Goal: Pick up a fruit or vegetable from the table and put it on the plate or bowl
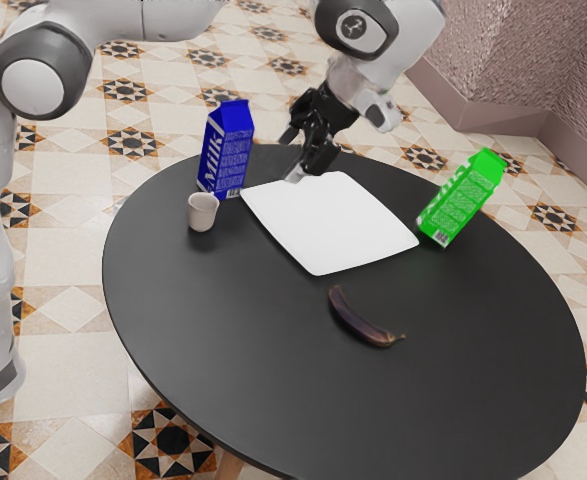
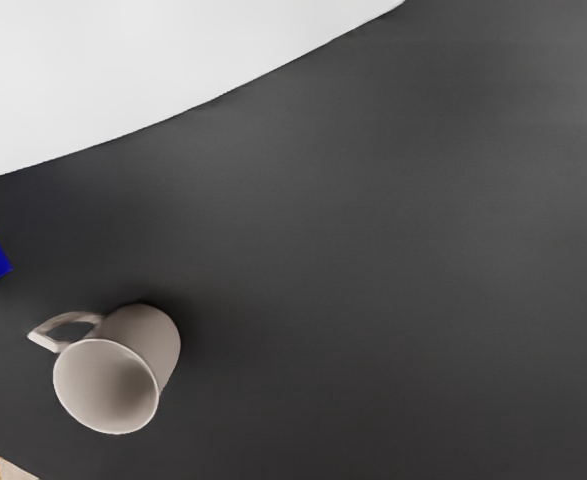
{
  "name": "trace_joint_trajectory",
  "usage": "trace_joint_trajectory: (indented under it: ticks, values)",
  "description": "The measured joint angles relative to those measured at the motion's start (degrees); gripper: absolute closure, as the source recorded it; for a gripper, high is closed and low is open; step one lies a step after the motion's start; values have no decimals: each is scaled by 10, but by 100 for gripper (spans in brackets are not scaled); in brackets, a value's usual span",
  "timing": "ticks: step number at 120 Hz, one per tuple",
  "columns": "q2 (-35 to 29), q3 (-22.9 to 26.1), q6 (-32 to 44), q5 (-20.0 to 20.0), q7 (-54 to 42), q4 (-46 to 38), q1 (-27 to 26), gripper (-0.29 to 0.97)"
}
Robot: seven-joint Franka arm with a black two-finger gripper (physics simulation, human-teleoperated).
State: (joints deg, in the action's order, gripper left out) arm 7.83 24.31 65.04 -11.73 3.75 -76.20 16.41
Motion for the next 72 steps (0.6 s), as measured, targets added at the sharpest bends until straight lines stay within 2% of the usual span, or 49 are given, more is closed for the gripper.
trace_joint_trajectory:
  ticks: [22,48,52,61,72]
  values:
    - [-5,1,126,-18,-9,-4,-7,0]
    - [-8,7,163,-22,-82,-5,-30,0]
    - [-8,-10,166,-22,-97,-7,-54,0]
    - [-13,-86,174,-18,-129,-16,-139,0]
    - [-61,-116,216,-5,-169,-108,-179,0]
